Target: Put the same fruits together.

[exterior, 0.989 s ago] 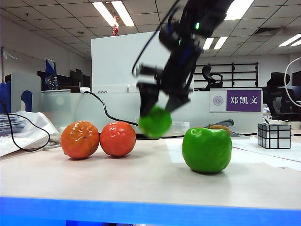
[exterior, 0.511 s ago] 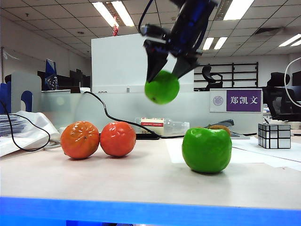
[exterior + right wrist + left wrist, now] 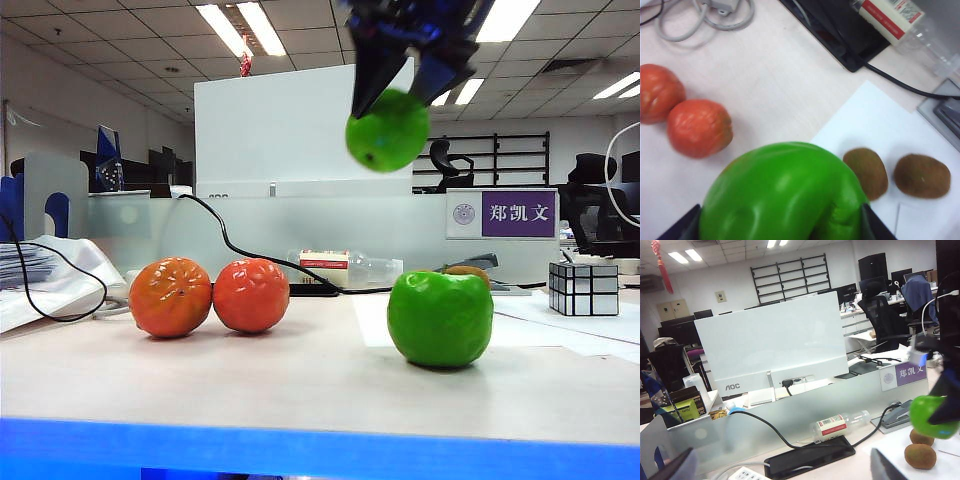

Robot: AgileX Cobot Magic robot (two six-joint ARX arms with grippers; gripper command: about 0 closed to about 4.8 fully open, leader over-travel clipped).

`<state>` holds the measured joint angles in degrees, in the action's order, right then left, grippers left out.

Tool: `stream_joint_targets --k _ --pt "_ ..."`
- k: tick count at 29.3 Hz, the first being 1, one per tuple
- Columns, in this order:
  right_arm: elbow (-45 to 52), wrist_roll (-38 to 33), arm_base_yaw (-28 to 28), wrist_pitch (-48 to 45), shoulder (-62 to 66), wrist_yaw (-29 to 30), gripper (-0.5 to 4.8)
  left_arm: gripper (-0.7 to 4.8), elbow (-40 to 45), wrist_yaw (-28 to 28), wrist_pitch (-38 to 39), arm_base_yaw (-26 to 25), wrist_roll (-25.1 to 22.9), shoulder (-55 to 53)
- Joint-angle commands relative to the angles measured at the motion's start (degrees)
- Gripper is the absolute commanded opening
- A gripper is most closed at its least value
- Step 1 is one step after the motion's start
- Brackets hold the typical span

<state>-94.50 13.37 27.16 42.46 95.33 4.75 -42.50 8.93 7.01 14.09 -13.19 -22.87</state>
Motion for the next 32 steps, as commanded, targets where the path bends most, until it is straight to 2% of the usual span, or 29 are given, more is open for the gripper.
stream_joint_targets --k 1,3,10,17,22,28,32 --pt "4.02 0.09 -0.07 -4.02 -5.11 -0.46 -0.06 4.79 -0.37 0.28 -0.92 0.04 0.55 -0.02" --pt "7.28 -0.24 -0.79 -5.33 -8.61 -1.92 -0.06 4.79 -0.37 0.31 -0.94 0.07 1.68 -0.02" --pt "21.38 -3.91 -4.26 -10.93 -22.1 -1.66 -0.06 4.79 -0.37 0.33 -0.96 0.09 2.58 -0.02" --pt "35.67 -9.11 -6.43 -15.91 -33.11 -1.42 -0.06 4.79 -0.35 2.95 -0.87 0.11 3.21 -0.02" --pt "43.39 -12.31 -6.38 -18.93 -34.14 0.09 -0.06 4.79 -0.35 3.1 -0.85 0.11 4.02 -0.02" --pt "51.8 -16.17 -6.4 -29.83 -34.12 -0.85 -0.06 4.79 -0.35 4.0 -0.33 0.11 4.13 0.0" --pt "54.1 -17.22 -6.43 -33.51 -32.96 -1.99 -0.06 4.79 -0.35 4.0 0.24 0.11 4.2 0.0"
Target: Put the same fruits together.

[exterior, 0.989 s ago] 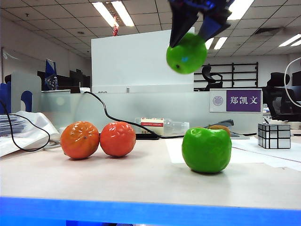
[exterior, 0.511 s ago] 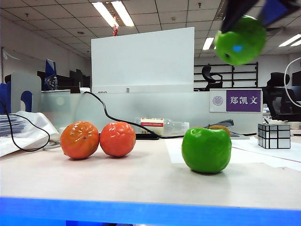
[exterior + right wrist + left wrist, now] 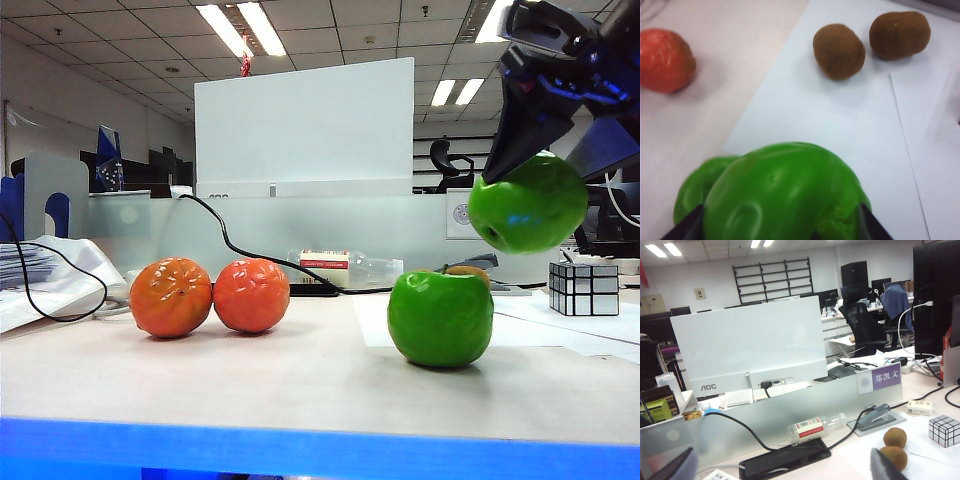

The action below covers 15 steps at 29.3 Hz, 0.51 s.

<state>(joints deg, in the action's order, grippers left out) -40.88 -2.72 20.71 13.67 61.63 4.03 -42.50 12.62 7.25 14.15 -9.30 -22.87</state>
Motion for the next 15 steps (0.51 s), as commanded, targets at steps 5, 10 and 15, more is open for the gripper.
stream_joint_targets --k 5,10,15 --pt "0.7 -1.11 -0.04 -7.17 4.9 -2.62 -0.06 4.79 -0.37 0.31 0.02 0.04 0.31 0.0" --pt "0.68 -1.25 -0.07 -10.56 8.9 -2.69 -0.06 4.79 -0.35 0.28 0.0 0.04 0.11 0.0" --pt "0.68 -1.31 -0.07 -11.26 12.2 -3.13 -0.06 4.79 -0.35 0.26 0.0 0.04 -0.44 0.0"
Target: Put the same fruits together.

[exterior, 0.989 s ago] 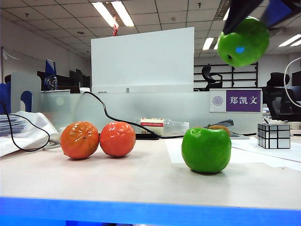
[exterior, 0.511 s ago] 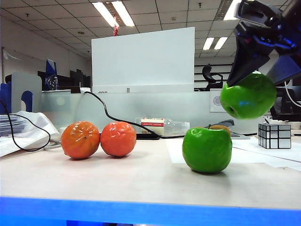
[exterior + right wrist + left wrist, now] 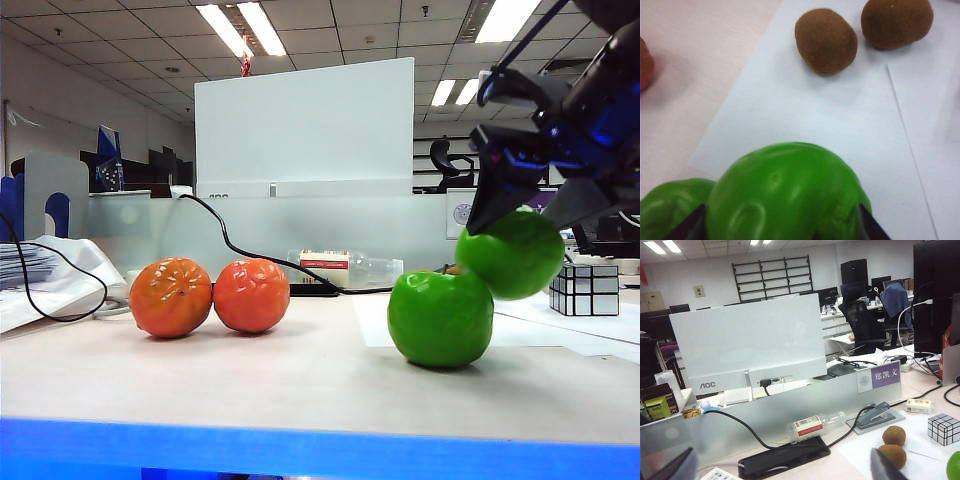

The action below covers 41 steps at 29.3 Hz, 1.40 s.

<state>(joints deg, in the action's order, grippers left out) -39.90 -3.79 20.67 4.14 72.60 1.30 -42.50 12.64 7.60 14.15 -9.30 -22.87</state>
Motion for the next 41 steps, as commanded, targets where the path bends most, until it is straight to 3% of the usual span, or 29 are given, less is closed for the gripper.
stream_joint_targets --k 1,25,41 --pt "-0.31 -0.24 -0.11 -1.9 1.95 -1.16 -0.06 4.79 -0.35 0.24 -0.35 0.04 -0.57 0.0" --pt "-0.42 -0.98 -0.37 -8.94 6.8 -2.25 -0.06 4.79 -0.37 0.04 -0.33 0.04 -1.86 -0.02" --pt "-0.42 -0.94 -0.37 -7.69 -3.1 -2.29 -0.06 4.79 -0.37 0.04 -0.37 0.04 -1.27 -0.02"
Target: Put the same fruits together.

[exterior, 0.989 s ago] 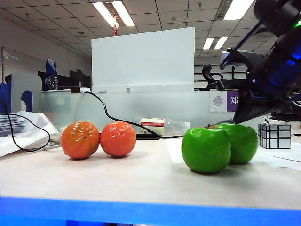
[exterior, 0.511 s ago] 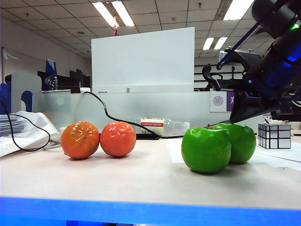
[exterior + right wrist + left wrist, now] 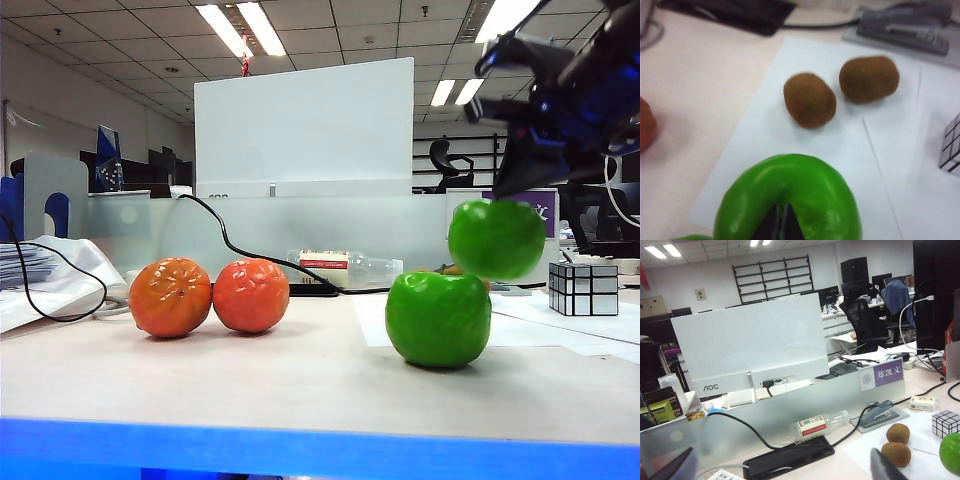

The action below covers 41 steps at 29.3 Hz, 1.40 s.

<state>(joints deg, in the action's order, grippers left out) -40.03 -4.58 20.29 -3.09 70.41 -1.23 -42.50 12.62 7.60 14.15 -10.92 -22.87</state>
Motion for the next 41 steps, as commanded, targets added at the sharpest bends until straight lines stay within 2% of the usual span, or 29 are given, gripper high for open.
stream_joint_targets --k 1,7,31,32,34,35,36,40,41 --pt "-0.28 -0.15 0.0 0.11 -0.92 0.26 -0.06 4.79 -0.35 0.07 -0.37 0.04 0.46 -0.02" --pt "-0.17 0.5 0.0 4.57 -0.35 0.24 -0.06 4.79 -0.37 0.07 -0.35 0.04 0.5 -0.02" --pt "-0.15 1.18 0.07 4.35 6.49 4.42 -0.04 4.79 -0.37 0.07 -0.44 0.04 0.42 -0.02" --pt "-0.17 1.18 0.07 4.33 6.49 4.92 0.11 4.79 -0.37 0.04 -0.42 0.04 0.42 -0.02" --pt "-0.17 1.16 0.07 4.35 6.49 5.07 1.4 4.79 -0.37 0.07 -0.42 0.04 0.44 -0.02" --pt "-0.17 1.14 0.07 4.39 6.49 5.07 2.21 4.79 -0.37 0.07 -0.42 0.04 0.44 -0.02" --pt "-0.17 1.14 0.07 4.46 6.47 5.07 2.53 4.79 -0.35 0.07 -0.42 0.04 0.44 -0.02" --pt "-0.17 1.16 0.07 4.57 6.47 5.25 2.62 4.79 -0.37 0.07 -0.42 0.04 0.46 -0.02" --pt "-0.17 1.14 0.07 4.57 6.47 5.25 2.82 4.79 -0.37 0.07 -0.39 0.04 0.46 -0.02"
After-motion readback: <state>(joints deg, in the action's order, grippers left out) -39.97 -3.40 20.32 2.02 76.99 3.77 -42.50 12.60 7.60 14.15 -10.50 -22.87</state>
